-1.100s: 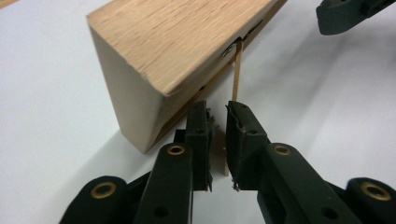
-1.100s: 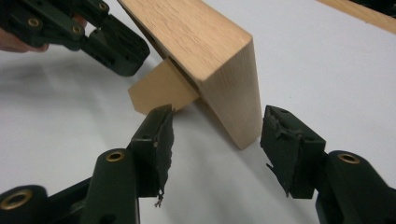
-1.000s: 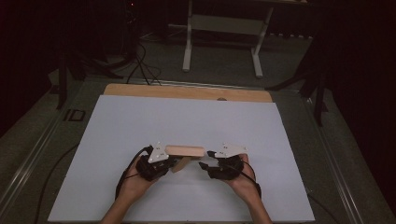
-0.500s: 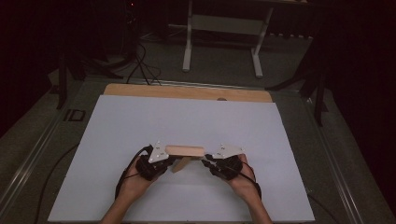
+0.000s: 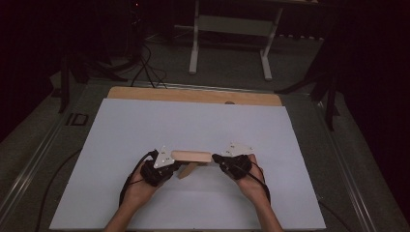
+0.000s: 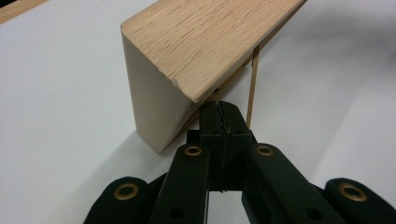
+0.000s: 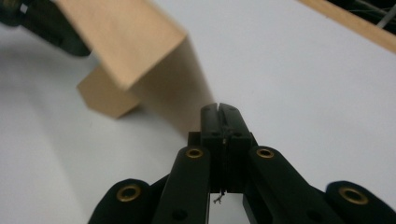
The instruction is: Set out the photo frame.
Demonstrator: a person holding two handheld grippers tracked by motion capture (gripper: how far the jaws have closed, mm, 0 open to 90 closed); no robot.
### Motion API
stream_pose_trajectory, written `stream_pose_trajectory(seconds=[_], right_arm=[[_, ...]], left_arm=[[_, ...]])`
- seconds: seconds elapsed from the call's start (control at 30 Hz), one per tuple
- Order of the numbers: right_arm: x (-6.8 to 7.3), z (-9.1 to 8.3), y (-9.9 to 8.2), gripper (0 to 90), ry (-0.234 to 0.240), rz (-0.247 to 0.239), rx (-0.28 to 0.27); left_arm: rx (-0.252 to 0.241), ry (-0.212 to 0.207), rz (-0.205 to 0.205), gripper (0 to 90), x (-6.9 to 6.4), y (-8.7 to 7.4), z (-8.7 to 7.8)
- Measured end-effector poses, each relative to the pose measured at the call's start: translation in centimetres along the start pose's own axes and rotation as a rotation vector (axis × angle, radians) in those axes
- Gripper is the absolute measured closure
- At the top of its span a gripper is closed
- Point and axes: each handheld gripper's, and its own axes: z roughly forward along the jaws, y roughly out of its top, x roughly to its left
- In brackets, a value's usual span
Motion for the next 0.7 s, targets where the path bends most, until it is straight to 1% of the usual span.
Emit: stream_pose_trajectory(seconds=[0.07, 0.2, 0.3, 0.33, 0.47, 0.57, 0.67, 0.7], right_arm=[[-0.1, 0.3, 0.4, 89.8, -0.007, 0.017, -0.009], [-0.4, 1.0, 1.2, 89.8, -0.006, 0.045, -0.029], [-0.6, 1.3, 1.6, 89.8, -0.007, 0.059, -0.039], [-0.7, 1.4, 1.7, 89.8, 0.0, 0.076, -0.045], [-1.0, 1.6, 1.8, 89.8, 0.022, 0.106, -0.062], [-1.2, 1.7, 1.8, 89.8, 0.037, 0.121, -0.067], [-1.3, 1.8, 1.8, 89.9, 0.069, 0.132, -0.078], [-1.3, 1.8, 1.8, 89.9, 0.072, 0.133, -0.077]], left_arm=[[-0.001, -0.001, 0.0, 89.5, 0.0, 0.0, 0.0], [-0.017, -0.021, -0.019, 89.6, 0.0, 0.1, 0.0], [-0.018, -0.021, -0.015, 89.6, 0.0, 0.2, 0.0], [-0.017, -0.02, -0.014, 89.6, 0.0, 0.3, 0.0], [-0.016, -0.017, -0.013, 89.6, -0.1, 0.4, 0.1], [-0.015, -0.012, -0.012, 89.6, -0.1, 0.5, 0.1], [-0.014, -0.01, -0.015, 89.6, 0.0, 0.5, 0.1], [-0.015, -0.009, -0.017, 89.6, -0.1, 0.5, 0.2]])
